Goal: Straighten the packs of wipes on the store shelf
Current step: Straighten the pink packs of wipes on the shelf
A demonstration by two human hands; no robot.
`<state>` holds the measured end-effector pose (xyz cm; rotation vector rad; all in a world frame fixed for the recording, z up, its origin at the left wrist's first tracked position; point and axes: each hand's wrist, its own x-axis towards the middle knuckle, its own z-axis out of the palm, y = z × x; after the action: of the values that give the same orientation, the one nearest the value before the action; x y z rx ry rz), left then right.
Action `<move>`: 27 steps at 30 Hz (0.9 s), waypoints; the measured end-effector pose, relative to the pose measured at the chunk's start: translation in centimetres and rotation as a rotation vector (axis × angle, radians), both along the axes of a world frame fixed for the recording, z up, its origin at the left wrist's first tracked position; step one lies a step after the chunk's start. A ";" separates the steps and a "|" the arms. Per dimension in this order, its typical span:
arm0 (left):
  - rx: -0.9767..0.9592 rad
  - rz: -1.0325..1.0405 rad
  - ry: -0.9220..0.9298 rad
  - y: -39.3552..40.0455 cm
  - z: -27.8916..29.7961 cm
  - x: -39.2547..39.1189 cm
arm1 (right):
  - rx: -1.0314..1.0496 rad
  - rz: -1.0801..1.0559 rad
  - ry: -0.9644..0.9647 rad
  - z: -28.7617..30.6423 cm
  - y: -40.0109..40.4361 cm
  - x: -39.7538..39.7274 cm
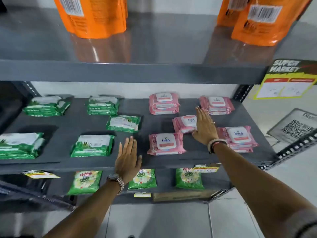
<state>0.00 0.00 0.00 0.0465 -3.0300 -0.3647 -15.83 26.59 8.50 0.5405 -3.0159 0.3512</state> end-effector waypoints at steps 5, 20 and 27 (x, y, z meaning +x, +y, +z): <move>0.016 0.025 -0.021 -1.2 -1.8 0.1 | 0.180 0.028 -0.175 -0.7 -1.8 -4.2; -0.001 0.031 -0.016 -0.7 -1.5 0.6 | -0.110 0.103 -0.102 1.5 -2.5 -2.5; 0.004 0.028 -0.026 -0.9 -1.5 0.6 | -0.164 0.278 -0.150 3.4 -5.1 2.7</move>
<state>0.63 -0.86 -1.51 0.0938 -3.0507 -0.3712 -13.11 21.51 11.92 0.9600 -3.0132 0.6754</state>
